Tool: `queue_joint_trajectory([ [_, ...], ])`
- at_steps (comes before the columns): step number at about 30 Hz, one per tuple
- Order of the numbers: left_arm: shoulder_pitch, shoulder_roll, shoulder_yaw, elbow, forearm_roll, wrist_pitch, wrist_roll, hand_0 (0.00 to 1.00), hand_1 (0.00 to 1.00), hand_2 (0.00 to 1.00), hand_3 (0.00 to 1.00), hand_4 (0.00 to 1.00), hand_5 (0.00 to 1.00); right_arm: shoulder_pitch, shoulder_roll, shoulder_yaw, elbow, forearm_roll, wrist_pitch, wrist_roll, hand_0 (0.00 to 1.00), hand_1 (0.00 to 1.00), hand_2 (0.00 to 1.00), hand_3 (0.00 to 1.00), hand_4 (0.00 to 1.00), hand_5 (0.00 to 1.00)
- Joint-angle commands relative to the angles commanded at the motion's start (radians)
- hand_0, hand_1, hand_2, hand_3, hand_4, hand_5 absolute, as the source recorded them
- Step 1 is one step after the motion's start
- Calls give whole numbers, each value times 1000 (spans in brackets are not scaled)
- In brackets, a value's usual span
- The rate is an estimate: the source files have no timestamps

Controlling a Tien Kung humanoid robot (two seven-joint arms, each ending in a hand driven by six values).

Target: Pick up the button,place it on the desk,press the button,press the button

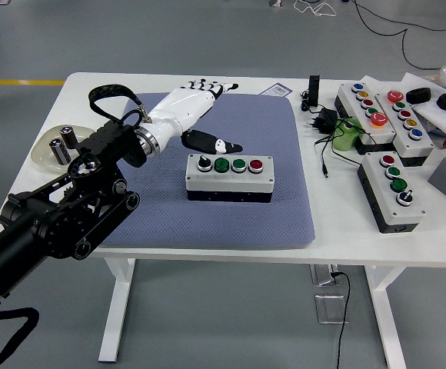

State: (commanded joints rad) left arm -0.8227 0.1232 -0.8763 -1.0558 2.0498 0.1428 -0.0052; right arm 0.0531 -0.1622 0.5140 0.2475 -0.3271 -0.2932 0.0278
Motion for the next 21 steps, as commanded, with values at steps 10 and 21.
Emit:
queue_joint_trajectory([
  [10, 21, 19, -23, -158, -30, -166, 99, 66, 223, 294, 811, 771, 570, 2, 0, -1, 0, 0, -1, 0, 639, 550, 584, 630, 235, 258],
  [21, 19, 20, 30, -162, -6, -437, 160, 2, 57, 125, 830, 596, 305, 2, 1, 0, 0, 0, -1, 0, 639, 550, 583, 631, 235, 258],
])
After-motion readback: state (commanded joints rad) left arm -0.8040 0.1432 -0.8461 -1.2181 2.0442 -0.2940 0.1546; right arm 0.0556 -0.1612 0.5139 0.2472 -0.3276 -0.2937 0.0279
